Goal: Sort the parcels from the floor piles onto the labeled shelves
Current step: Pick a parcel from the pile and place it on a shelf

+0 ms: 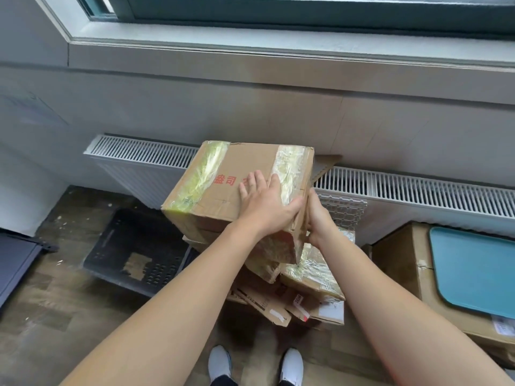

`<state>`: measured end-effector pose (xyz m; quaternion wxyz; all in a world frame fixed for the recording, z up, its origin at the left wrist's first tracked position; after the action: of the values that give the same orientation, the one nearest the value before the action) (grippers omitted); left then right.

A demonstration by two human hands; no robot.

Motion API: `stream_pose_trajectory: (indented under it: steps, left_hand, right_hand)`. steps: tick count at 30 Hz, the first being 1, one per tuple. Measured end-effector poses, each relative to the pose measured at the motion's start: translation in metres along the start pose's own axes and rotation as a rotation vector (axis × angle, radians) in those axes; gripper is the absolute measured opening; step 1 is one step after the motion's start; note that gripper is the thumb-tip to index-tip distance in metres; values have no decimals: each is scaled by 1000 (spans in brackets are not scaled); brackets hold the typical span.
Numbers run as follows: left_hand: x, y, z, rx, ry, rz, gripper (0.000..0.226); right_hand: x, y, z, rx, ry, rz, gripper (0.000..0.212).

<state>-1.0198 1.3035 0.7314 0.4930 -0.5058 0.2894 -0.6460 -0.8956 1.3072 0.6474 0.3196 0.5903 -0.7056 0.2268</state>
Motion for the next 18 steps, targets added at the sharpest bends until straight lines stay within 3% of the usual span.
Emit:
stream_pose_trajectory:
  steps: [8, 15, 18]
  left_hand:
    - [36, -50, -9, 7, 62, 193, 98]
    - [68, -85, -70, 352, -69, 222, 100]
    - [85, -100, -94, 480, -95, 242, 95]
  right_hand:
    - [25, 39, -28, -180, -159, -83, 58]
    - [38, 82, -57, -4, -365, -90, 69]
    - [61, 112, -72, 80, -416, -88, 86]
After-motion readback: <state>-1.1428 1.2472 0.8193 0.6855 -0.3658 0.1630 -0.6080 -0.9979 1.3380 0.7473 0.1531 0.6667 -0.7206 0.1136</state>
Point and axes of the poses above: each hand's wrist, its own x-axis away from the middle knuckle, its own y-axis out of the palm, z = x × y, the point moved 3 cm from there along -x, towards the middle knuckle, and after that the axes turned 4 degrees about -y, right-handed, at the moved point
